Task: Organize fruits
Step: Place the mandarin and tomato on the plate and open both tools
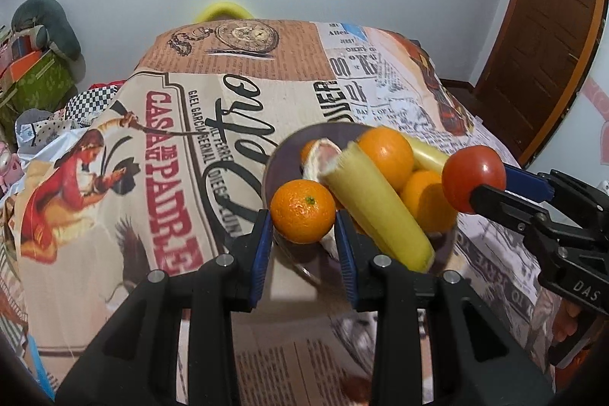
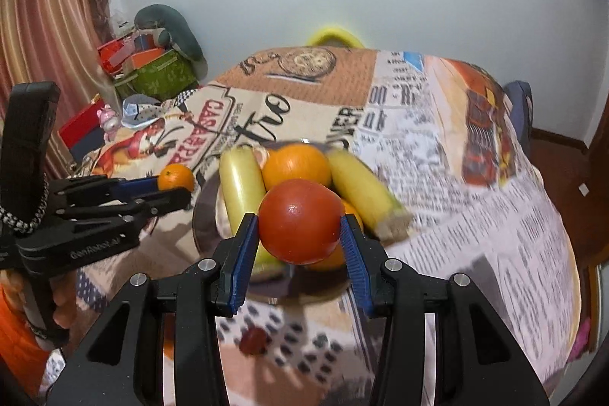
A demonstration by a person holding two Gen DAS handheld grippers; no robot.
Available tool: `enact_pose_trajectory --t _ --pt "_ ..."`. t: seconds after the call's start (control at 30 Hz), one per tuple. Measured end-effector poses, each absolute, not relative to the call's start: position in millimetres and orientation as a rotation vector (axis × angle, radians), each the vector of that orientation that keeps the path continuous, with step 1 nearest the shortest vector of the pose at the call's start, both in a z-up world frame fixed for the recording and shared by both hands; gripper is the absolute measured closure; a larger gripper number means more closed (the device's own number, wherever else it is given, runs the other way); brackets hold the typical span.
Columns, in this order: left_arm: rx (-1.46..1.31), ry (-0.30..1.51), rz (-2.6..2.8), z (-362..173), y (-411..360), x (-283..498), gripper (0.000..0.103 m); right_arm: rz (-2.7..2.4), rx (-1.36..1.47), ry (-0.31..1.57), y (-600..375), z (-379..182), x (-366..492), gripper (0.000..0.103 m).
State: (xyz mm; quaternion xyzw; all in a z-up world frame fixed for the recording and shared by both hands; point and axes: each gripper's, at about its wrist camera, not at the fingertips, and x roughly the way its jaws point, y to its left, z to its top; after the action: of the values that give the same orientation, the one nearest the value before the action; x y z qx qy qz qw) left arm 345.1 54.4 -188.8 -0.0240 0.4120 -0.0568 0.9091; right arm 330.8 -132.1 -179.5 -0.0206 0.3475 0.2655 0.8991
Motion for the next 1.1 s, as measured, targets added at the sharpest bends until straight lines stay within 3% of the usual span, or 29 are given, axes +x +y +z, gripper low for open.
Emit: enact_pose_trajectory --t 0.37,1.1 --pt "-0.070 0.906 -0.122 -214.9 64.5 378.3 0.070 0.567 -0.093 0.720 -106.6 -196.4 345.6 0.062" --pt "-0.016 0.874 -0.130 -186.6 50.5 344.7 0.062 0.552 -0.108 0.723 -119.2 -185.5 329.2 0.053"
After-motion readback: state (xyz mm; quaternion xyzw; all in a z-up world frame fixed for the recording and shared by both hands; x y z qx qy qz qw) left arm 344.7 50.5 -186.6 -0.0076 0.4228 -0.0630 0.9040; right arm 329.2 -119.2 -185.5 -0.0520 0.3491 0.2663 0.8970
